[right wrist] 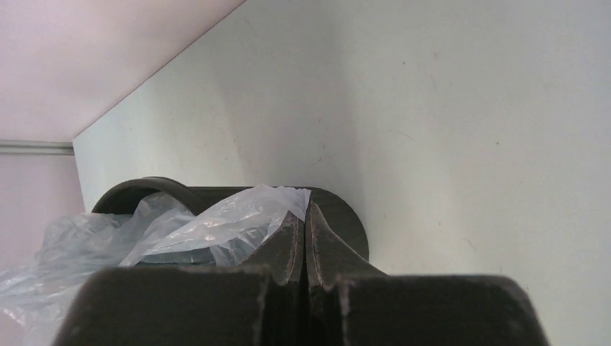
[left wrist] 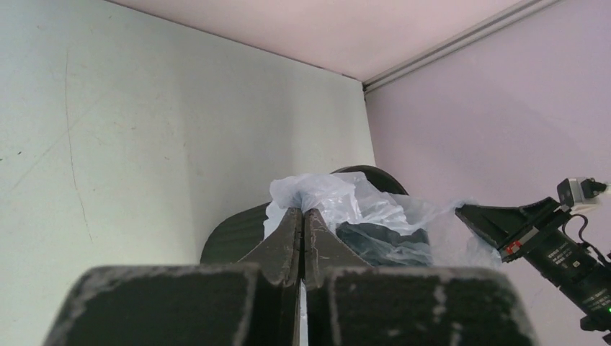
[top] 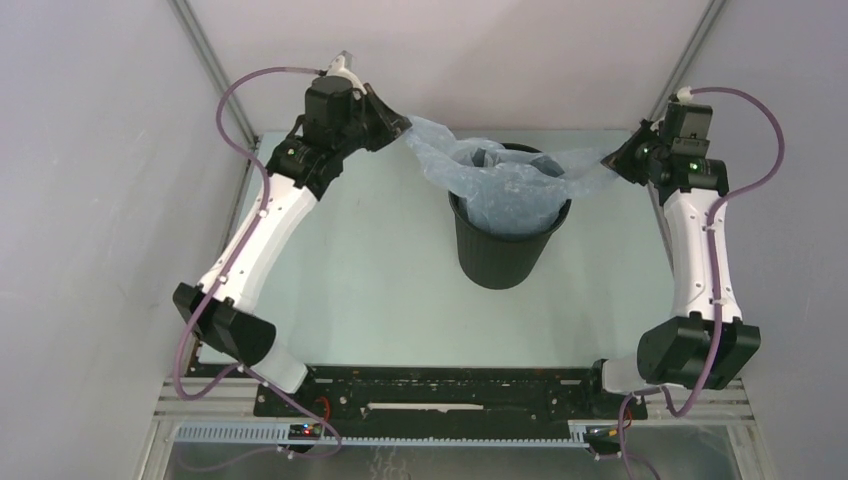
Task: Put the trash bags into the trash bin
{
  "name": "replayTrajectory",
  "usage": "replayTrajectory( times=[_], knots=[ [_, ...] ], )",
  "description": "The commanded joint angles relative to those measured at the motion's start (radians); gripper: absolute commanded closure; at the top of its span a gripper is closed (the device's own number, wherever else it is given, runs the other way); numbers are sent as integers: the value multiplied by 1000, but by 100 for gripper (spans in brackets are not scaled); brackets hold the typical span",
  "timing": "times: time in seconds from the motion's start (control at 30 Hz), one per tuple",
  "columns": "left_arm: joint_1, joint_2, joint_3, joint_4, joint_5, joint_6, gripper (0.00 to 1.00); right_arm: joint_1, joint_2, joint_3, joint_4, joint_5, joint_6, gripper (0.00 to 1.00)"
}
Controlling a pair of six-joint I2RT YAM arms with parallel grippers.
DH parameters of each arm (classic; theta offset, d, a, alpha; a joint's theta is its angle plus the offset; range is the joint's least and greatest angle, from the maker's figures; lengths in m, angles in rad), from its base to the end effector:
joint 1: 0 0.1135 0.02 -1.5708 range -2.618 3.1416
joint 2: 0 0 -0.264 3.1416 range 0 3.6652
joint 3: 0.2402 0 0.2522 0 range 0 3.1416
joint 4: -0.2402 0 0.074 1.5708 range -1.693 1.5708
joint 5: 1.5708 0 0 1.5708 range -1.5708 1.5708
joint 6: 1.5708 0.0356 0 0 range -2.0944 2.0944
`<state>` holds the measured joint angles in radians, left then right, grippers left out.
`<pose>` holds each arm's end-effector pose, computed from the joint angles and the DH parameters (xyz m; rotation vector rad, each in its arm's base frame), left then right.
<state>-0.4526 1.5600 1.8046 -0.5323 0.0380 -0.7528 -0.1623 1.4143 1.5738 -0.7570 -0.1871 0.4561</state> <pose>0.3100 -0.1522 0.4639 -0.2643 1.9328 -0.8565 0.2984 -0.0421 0.4111 0.5596 2.1070 0.3707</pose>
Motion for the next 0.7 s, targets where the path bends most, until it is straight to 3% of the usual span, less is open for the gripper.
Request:
replayTrajectory(
  times=[0.0,0.4,0.53,0.67],
  knots=[
    [40,32,-21,130,82,-50,99,-11,21,-16,106,-59,34,100],
    [80,241,24,153,239,-92,93,-19,168,-59,124,-55,7,100],
    [87,235,-58,158,265,-83,95,-19,184,-99,86,-70,2,100],
    [91,131,-215,227,320,-108,94,-17,138,-172,53,-131,5,100]
  ],
)
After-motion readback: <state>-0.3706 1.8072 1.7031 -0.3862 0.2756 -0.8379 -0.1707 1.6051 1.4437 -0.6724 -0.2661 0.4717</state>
